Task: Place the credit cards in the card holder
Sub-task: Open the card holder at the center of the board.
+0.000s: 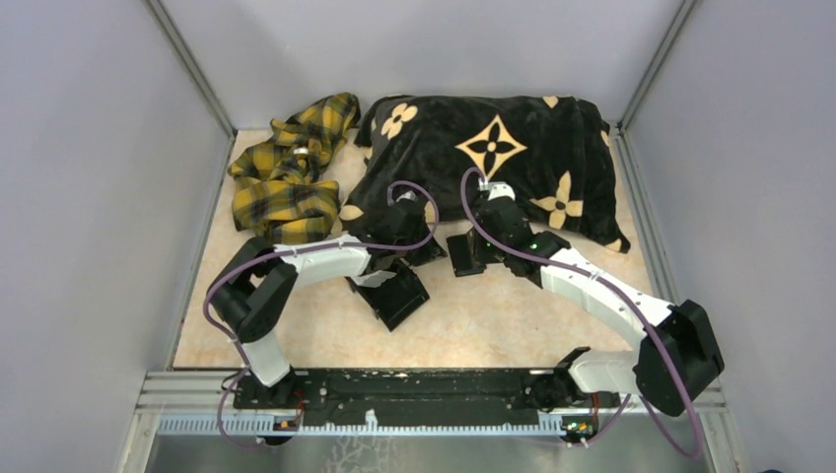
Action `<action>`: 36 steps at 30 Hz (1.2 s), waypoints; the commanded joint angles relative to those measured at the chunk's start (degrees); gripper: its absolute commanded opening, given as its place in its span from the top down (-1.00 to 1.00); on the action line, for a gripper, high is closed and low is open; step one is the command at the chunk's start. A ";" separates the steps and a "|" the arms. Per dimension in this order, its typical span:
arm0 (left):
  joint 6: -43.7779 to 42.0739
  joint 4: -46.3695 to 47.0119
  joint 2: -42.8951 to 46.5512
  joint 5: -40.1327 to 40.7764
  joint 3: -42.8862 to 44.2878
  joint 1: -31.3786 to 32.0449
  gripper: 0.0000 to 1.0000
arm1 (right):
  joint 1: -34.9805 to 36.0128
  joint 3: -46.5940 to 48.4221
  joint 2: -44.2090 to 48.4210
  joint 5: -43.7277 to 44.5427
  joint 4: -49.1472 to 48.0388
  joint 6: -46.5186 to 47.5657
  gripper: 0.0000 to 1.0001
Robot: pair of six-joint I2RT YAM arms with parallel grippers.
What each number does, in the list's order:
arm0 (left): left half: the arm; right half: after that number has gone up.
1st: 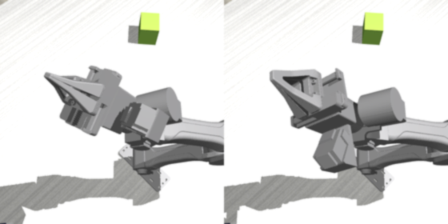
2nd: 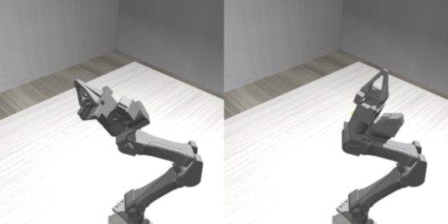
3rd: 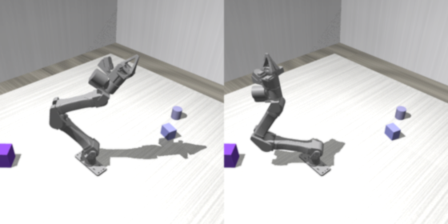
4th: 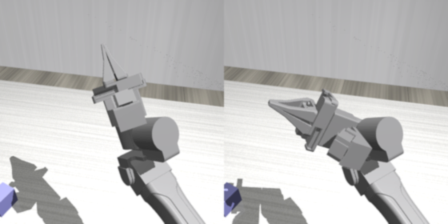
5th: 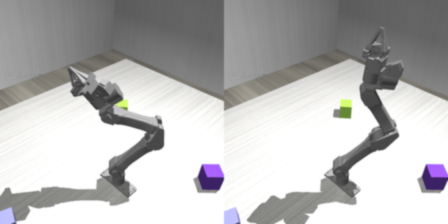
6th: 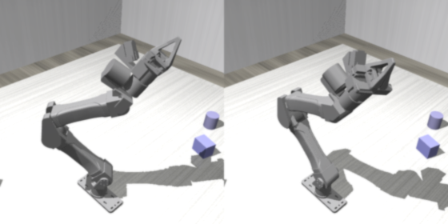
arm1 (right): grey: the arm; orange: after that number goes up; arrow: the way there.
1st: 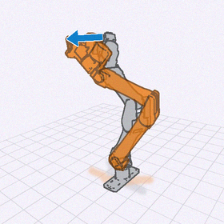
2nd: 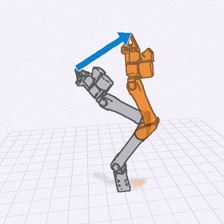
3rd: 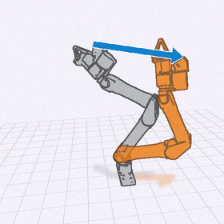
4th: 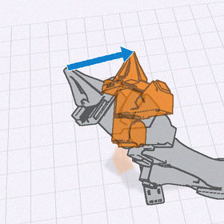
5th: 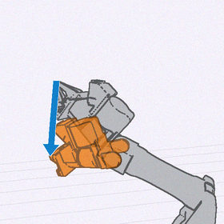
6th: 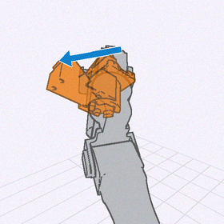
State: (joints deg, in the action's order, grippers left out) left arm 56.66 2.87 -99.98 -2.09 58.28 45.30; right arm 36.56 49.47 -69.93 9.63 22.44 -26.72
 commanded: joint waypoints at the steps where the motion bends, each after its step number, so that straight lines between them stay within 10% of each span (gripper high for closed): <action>1: 1.75 -3.17 -2.15 6.62 2.95 2.05 0.79 | -0.34 3.73 -1.72 2.68 0.18 3.51 1.00; 36: 3.46 -5.83 -9.65 13.86 3.07 2.88 0.91 | -2.85 4.99 -16.78 12.51 -4.39 9.78 1.00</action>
State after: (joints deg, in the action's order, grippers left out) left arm 61.12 -0.51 -107.72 10.48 60.36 48.25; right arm 35.22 54.06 -86.94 20.23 20.84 -18.00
